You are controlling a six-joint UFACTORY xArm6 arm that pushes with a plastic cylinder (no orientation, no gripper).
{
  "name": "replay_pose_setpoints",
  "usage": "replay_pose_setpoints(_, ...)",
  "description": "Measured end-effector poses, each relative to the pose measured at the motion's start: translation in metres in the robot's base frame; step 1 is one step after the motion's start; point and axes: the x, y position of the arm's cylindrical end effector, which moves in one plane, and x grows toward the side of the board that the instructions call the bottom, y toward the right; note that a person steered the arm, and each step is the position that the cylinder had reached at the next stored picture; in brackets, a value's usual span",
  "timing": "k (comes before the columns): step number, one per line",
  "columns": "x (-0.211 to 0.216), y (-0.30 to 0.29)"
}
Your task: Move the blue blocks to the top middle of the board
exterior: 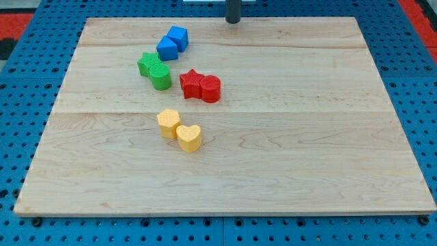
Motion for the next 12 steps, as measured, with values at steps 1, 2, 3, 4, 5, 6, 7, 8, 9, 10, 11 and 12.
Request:
replay_pose_setpoints(1, 0.001, -0.016)
replay_pose_setpoints(2, 0.002, -0.083)
replay_pose_setpoints(3, 0.023, -0.139)
replay_pose_setpoints(4, 0.069, -0.150)
replay_pose_setpoints(5, 0.094, -0.160)
replay_pose_setpoints(6, 0.101, -0.154)
replay_pose_setpoints(7, 0.103, -0.138)
replay_pose_setpoints(8, 0.117, -0.137)
replay_pose_setpoints(9, 0.127, -0.146)
replay_pose_setpoints(10, 0.128, -0.138)
replay_pose_setpoints(11, 0.123, -0.115)
replay_pose_setpoints(12, 0.102, -0.115)
